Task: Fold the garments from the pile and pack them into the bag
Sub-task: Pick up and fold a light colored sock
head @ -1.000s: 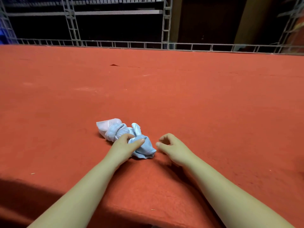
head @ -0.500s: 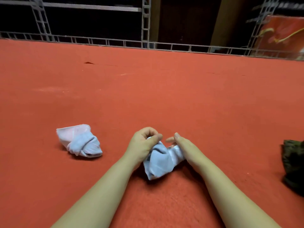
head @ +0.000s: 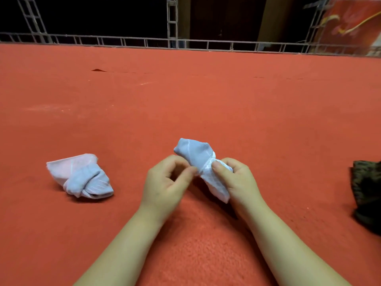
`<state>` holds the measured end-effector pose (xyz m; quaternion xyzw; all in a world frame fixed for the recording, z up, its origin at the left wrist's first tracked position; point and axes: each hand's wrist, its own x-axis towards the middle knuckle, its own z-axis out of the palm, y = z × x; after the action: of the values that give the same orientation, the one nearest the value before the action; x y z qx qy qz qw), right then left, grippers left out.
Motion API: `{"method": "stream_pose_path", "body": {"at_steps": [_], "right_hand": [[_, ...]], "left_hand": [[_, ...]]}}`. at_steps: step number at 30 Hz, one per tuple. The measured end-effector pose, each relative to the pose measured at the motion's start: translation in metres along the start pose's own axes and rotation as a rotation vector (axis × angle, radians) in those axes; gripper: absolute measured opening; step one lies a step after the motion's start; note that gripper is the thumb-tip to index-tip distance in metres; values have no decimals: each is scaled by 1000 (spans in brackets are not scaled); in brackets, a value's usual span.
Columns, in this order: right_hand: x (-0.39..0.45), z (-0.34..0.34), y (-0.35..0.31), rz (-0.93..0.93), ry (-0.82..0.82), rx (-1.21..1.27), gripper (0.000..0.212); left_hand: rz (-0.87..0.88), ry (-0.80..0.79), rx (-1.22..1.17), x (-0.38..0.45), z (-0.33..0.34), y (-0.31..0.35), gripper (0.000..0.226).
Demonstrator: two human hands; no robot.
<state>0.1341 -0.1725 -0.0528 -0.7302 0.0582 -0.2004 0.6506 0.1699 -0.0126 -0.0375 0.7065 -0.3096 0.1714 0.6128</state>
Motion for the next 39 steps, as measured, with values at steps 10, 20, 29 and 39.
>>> {"method": "stream_pose_path", "body": {"at_steps": [10, 20, 29, 39], "right_hand": [[-13, 3, -6, -33, -270, 195, 21], [-8, -8, 0, 95, -304, 306, 25], [-2, -31, -3, 171, -356, 332, 27], [0, -50, 2, 238, -444, 224, 24]], "left_hand": [[-68, -131, 48, -4, 2, -17, 21], [-287, -65, -116, -3, 11, -28, 19], [-591, -152, -515, 16, -10, -29, 19], [-936, 258, -413, 32, -38, -58, 32]]}}
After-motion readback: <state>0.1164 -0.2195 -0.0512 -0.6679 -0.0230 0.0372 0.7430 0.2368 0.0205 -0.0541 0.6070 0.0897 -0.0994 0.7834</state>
